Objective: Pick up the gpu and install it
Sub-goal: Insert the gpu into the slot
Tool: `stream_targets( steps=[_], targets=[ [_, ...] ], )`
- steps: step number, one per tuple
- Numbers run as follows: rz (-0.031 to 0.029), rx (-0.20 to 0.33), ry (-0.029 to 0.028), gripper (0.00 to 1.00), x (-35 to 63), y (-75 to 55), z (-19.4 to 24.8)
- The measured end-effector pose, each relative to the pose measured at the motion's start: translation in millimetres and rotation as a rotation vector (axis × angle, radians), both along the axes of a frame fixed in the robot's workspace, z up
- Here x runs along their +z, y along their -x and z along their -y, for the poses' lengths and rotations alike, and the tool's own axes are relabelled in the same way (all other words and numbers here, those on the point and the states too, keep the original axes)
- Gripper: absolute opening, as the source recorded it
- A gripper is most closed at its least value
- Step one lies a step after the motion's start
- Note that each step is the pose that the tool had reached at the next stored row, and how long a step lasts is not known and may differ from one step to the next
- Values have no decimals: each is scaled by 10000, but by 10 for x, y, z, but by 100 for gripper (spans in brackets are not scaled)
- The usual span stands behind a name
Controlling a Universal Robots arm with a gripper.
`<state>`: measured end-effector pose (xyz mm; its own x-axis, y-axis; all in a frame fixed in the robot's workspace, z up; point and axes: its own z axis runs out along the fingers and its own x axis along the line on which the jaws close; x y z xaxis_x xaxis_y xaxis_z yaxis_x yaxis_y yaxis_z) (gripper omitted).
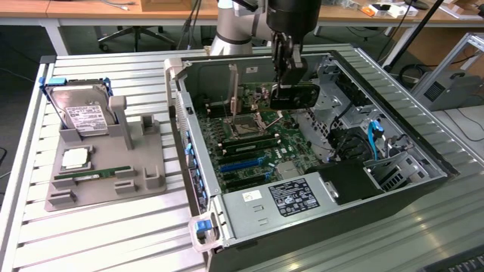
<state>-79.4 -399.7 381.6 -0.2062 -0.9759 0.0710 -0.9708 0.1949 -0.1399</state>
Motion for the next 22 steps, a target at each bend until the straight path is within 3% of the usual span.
stream_targets(
  steps=[22],
  targets=[
    [1,1071,60,27,-3,0,0]
  ],
)
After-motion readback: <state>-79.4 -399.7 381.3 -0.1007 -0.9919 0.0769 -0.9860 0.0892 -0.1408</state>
